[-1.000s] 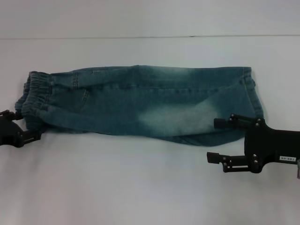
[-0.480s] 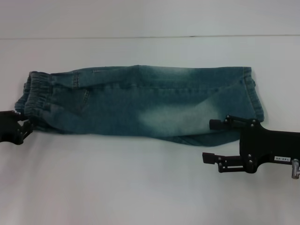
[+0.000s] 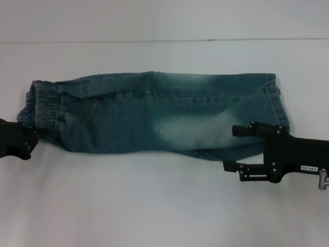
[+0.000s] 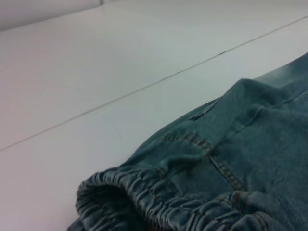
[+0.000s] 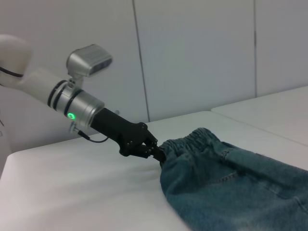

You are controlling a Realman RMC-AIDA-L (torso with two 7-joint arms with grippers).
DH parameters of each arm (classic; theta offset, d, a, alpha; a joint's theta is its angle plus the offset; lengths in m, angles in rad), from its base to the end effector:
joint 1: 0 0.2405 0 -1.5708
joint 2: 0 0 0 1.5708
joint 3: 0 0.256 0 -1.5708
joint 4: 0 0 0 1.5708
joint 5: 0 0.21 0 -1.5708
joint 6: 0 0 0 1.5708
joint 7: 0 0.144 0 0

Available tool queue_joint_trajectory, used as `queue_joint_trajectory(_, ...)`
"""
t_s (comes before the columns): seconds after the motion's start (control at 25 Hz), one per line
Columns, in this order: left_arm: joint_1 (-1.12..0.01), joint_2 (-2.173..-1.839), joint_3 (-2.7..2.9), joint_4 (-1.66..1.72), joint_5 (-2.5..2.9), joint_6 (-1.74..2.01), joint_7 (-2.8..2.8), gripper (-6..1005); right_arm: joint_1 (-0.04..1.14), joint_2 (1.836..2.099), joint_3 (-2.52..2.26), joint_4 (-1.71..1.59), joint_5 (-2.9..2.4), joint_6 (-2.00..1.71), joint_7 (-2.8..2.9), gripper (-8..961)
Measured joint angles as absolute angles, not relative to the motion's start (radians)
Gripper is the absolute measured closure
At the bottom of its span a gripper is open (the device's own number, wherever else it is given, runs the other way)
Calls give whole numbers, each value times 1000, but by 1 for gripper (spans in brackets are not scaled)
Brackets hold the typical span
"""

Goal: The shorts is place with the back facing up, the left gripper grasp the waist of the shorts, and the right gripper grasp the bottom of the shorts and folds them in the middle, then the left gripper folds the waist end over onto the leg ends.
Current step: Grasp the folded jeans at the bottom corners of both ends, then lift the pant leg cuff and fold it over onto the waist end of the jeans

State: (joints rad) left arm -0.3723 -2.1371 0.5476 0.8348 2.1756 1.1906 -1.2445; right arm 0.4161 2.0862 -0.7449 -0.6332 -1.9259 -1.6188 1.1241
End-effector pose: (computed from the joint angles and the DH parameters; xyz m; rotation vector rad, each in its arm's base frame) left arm -0.3560 0.3204 0.0336 -2.3239 -0.6237 -0.1773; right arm 0.2809 0.2917 -0.0094 -2.7447 0.3957 0.7438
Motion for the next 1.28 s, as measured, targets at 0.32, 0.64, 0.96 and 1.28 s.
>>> queue_joint_trajectory(0.32,-379,-2135,540,904,2168,1221,-1301,968,416,2093,-721,-593,-1846,-1548,1105,29)
queue_joint_trajectory(0.64,-433,-2140,558,1025,2176,1230,-1464,967,497,2100,-724,-256,-1555,-1281,761,43)
queue_joint_trajectory(0.96,-441,-2161,782,1190,2177,1231,-1651,967,648,2110,-715,7,-1326,-1055,444,275)
queue_joint_trajectory(1.28,-458,-2164,992,1347,2177,1232,-1849,967,804,2117,-695,121,-1350,-883,357,555)
